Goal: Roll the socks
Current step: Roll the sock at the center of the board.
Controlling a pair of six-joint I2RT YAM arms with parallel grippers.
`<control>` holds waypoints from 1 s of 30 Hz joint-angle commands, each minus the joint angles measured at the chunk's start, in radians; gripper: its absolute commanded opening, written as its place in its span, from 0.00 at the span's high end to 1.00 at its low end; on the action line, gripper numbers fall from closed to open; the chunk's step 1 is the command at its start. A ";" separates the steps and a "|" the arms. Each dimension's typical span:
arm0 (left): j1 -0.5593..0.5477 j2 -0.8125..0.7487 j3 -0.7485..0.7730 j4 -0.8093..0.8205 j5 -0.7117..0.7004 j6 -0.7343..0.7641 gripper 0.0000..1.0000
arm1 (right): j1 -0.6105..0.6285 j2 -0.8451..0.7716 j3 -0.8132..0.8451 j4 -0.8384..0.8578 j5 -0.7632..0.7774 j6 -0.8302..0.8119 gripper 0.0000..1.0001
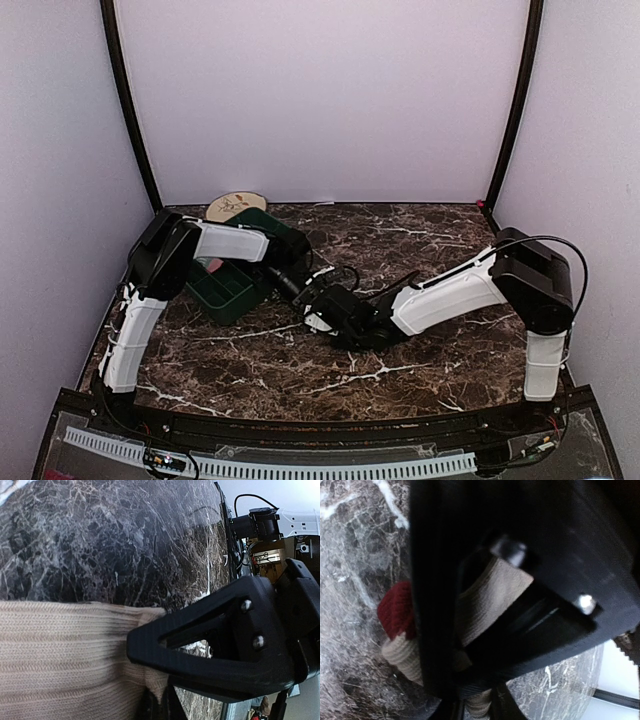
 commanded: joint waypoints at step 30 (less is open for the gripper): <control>0.040 -0.123 -0.136 0.110 -0.138 -0.108 0.50 | -0.069 -0.074 0.035 -0.216 -0.314 0.131 1.00</control>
